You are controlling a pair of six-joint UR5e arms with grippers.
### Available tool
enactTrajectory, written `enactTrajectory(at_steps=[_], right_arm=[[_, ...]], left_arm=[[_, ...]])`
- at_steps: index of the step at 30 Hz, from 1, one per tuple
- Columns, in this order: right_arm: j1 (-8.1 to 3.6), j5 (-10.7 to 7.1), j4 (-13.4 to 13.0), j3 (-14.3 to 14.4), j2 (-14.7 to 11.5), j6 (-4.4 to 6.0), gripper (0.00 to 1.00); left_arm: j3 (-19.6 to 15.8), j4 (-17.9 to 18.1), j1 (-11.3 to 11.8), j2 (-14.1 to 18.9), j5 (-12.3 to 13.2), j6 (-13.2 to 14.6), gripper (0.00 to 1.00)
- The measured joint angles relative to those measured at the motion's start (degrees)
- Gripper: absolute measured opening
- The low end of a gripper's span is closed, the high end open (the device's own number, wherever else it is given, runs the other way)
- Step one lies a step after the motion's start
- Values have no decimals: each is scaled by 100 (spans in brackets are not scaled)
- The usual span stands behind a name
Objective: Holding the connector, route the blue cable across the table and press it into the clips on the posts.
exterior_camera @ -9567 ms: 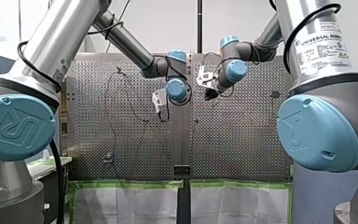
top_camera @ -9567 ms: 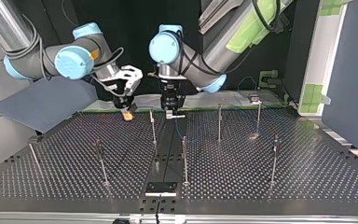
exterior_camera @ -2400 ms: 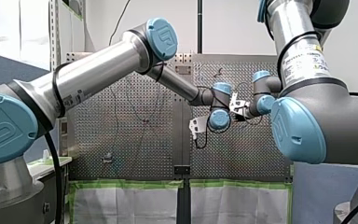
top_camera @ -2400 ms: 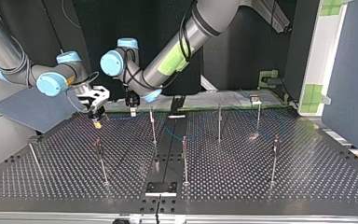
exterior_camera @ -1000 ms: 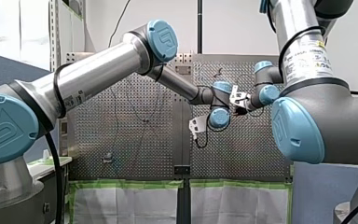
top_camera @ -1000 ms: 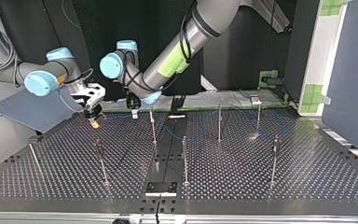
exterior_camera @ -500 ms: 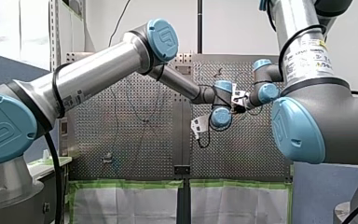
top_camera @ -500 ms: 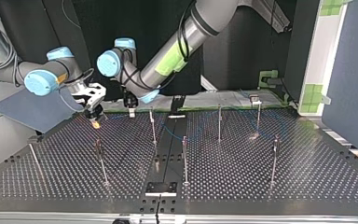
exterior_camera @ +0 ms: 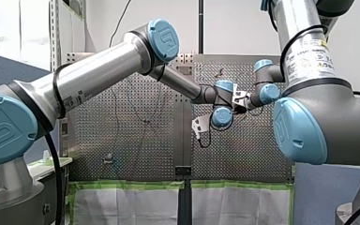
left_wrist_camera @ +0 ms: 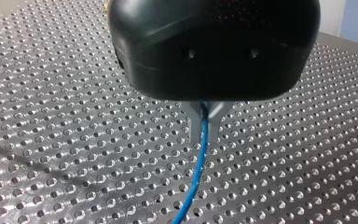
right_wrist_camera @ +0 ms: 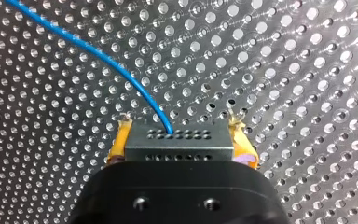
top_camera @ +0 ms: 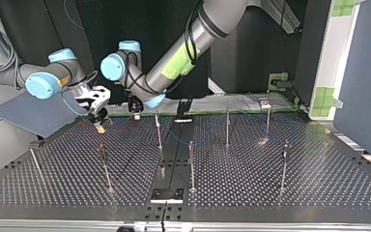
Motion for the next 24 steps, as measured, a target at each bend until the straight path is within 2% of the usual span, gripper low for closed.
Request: enactTrajectory(at_steps=[2, 4, 5, 7, 8, 9, 11, 16, 24], right_arm=[[0, -1, -3, 0, 0, 7, 0], [1, -2, -5, 0, 0, 13, 0], [2, -3, -5, 0, 0, 15, 0], [0, -1, -8, -1, -2, 16, 0], [0, -1, -7, -1, -2, 17, 0], [1, -2, -7, 0, -2, 17, 0], [4, -2, -6, 0, -2, 18, 0], [8, -3, -6, -1, -2, 19, 0], [10, -96, -15, 0, 0, 27, 0]], left_arm=[[0, -2, 12, 0, 6, -5, 4], [0, -3, 29, 0, 9, -9, 12], [0, -3, 36, 0, 12, -10, 12], [0, -6, 51, -2, 22, -13, 31], [0, -4, 60, -4, 39, -15, 31], [0, -2, 66, -6, 69, -18, 39], [0, 1, 74, -7, 120, -27, 39], [0, 1, 116, -8, 208, -48, 48], [39, 37, 124, -53, 317, -133, 48]])
